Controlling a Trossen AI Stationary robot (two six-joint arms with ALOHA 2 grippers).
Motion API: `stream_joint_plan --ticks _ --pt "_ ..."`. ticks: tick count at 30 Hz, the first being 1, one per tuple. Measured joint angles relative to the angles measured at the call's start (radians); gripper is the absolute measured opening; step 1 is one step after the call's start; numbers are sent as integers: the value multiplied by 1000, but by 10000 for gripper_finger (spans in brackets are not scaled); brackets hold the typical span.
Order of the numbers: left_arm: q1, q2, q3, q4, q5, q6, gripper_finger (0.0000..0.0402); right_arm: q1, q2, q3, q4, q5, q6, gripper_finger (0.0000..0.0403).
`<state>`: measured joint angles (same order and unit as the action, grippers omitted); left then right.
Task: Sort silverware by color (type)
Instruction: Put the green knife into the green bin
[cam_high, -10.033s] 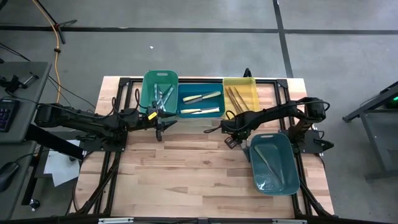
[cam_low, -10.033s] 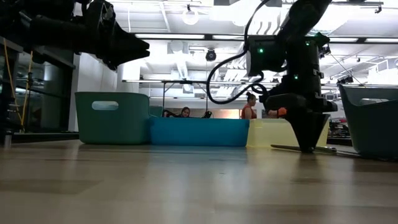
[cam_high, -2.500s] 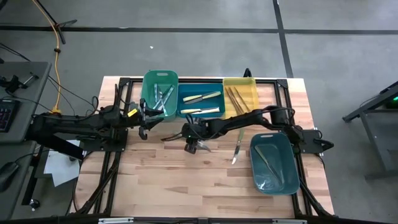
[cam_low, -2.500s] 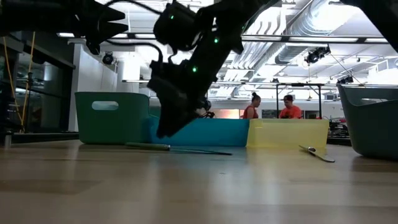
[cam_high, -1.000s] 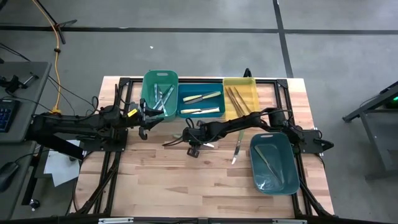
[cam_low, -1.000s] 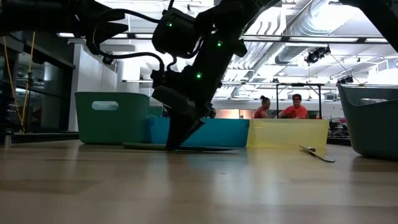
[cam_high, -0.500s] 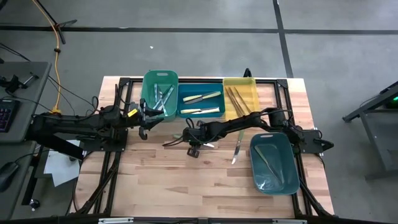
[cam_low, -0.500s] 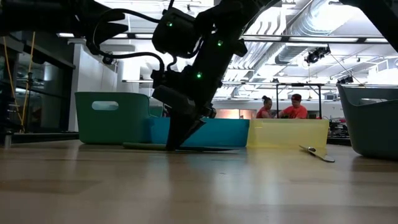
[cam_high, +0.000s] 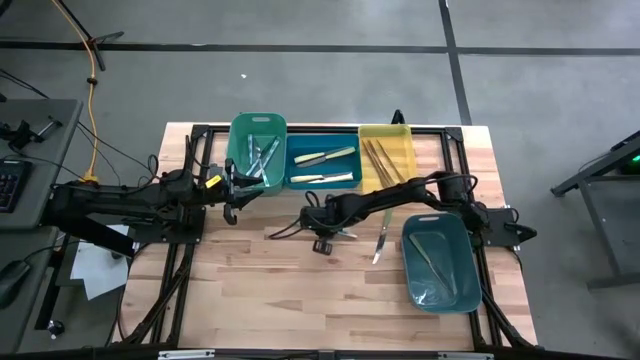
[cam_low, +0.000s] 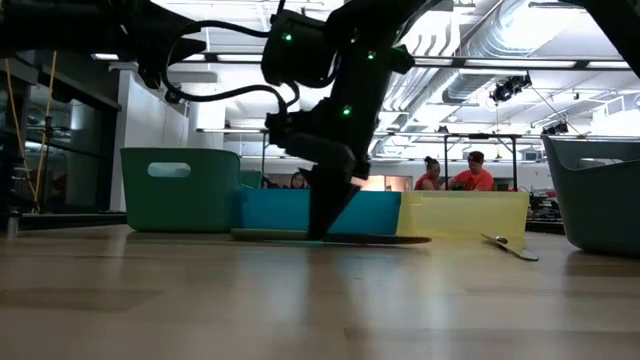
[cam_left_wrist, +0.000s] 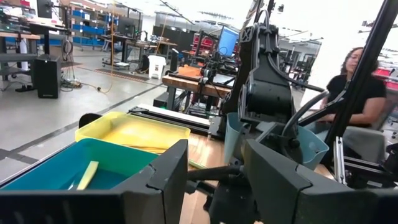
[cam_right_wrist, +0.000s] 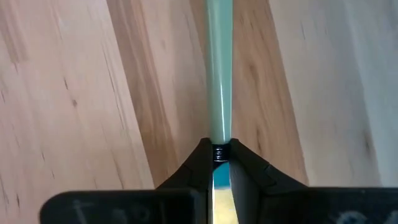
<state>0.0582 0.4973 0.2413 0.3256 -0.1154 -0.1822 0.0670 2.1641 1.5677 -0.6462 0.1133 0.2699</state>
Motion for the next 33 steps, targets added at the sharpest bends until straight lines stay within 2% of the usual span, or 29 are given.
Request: stream_joint_plan --ticks 12,18,33 --pt "0 0 0 0 0 0 152 6 -26 3 -87 -15 -29 22" --pt "0 0 0 0 0 -1 152 0 -55 3 -86 -20 -35 0" --pt "0 5 0 -43 -1 -8 151 0 -56 4 -92 -12 -61 21"
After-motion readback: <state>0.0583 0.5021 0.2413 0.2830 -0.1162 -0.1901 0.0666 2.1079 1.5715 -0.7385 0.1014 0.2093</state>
